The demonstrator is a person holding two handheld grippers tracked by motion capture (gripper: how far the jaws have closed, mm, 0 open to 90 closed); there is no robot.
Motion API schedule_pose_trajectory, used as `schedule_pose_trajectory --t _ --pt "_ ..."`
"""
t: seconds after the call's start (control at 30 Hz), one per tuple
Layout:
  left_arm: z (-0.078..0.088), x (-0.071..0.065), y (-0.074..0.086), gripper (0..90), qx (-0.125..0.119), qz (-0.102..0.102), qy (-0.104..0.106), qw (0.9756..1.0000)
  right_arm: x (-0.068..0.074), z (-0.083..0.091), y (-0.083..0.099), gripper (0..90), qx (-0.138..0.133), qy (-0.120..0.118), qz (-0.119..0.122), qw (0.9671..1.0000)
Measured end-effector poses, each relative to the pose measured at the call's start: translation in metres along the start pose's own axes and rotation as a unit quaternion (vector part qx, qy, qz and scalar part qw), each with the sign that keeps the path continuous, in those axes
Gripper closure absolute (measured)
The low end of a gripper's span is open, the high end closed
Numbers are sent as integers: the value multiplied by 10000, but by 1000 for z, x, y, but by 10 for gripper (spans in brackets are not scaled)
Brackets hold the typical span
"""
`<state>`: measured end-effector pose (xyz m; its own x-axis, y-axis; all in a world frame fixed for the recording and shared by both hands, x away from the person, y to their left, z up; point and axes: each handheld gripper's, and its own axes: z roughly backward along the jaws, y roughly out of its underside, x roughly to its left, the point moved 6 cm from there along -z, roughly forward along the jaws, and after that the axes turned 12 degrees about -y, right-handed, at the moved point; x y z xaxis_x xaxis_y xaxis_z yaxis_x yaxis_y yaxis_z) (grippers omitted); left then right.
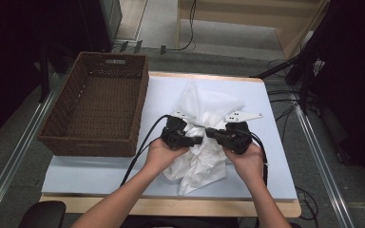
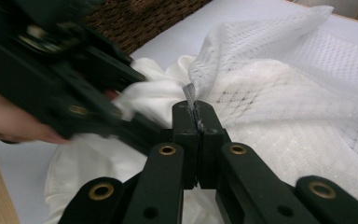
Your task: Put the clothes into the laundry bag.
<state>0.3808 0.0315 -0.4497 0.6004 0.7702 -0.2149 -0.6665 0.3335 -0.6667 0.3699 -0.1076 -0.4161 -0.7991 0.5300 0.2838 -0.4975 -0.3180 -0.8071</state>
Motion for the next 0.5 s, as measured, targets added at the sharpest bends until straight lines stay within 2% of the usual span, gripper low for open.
schedule_pose_trajectory --t 0.1,0.23,0.27,0.37,0.5 --pt "19 0 1 429 42 -97 61 9999 -2 2 1 900 -11 -3 -31 10000" --pt "39 3 10 389 56 -528 -209 9984 -1 2 1 900 -4 14 -19 10000" --pt "43 5 12 376 57 -563 -276 9980 -1 1 1 900 -7 18 -15 10000" --pt "54 9 21 353 2 -594 -288 9978 -2 1 1 900 -16 11 -25 10000" --pt "60 18 32 297 16 -612 -358 9975 -2 1 2 900 -10 20 -33 10000"
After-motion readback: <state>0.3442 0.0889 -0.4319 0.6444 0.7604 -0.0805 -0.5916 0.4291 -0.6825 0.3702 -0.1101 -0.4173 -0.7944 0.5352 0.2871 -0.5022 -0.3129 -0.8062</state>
